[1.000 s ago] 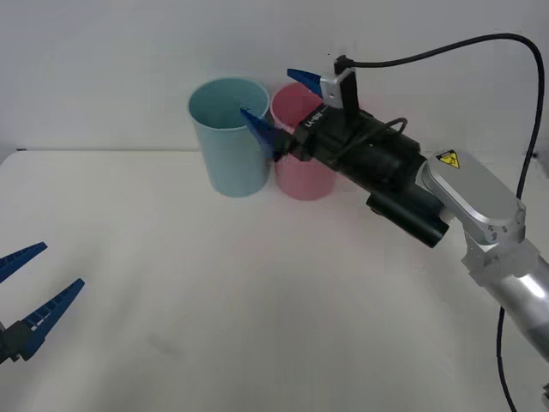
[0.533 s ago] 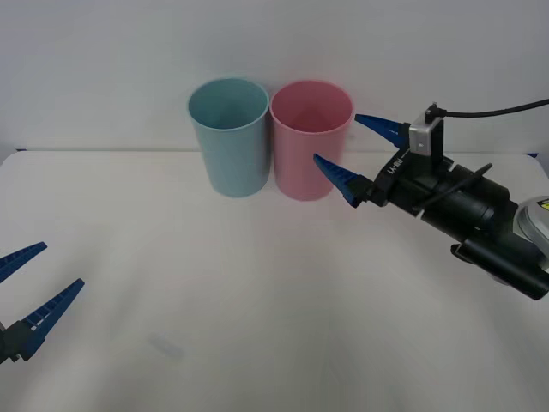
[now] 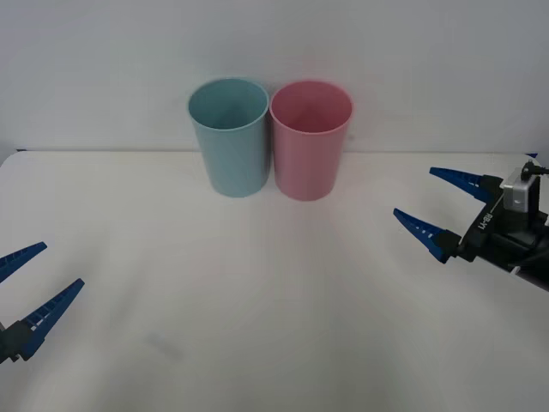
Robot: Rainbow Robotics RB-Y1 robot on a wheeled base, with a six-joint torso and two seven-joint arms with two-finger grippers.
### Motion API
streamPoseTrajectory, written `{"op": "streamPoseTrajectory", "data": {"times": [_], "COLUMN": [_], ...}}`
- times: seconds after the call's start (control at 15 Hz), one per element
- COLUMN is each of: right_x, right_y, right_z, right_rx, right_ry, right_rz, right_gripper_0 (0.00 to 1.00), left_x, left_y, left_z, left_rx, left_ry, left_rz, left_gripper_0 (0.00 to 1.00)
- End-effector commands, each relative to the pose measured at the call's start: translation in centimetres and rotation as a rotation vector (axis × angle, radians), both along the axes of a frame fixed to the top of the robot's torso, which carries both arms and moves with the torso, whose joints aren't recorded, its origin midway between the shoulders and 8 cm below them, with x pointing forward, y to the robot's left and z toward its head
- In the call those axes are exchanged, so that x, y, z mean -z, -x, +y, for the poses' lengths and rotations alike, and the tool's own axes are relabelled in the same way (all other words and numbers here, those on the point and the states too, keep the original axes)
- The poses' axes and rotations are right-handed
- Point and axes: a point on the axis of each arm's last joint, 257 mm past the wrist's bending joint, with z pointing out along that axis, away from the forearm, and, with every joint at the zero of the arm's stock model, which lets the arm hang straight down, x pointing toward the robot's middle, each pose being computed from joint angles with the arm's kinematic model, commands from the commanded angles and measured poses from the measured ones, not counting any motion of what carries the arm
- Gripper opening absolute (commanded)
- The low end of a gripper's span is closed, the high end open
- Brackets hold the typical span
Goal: Grasp the object on the table and drop it into the matching bin: aluminum can to the light blue bin, PET bottle to the pink bin.
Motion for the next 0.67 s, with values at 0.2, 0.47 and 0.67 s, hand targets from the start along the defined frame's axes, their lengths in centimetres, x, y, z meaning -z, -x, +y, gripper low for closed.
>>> {"op": "streamPoseTrajectory", "data": {"times": [0.2, 0.47, 0.67], "right_x": [2.2, 2.8, 3.0], "right_y": [3.7, 6.0, 8.0], "right_z": [-5.3, -7.8, -8.9], "right_rx": [0.045, 0.082, 0.099], "right_ry": [0.027, 0.044, 0.056], "right_rz": [0.049, 0.079, 0.098], "right_gripper_0": [1.00, 1.00, 1.00], "left_x": [0.0, 0.0, 0.0], "left_y": [0.0, 0.0, 0.0], "left_z": [0.0, 0.0, 0.0], "left_rx": [0.000, 0.000, 0.000], "left_ry": [0.000, 0.000, 0.000], "left_rz": [0.000, 0.000, 0.000], "left_gripper_0": [1.00, 1.00, 1.00]}}
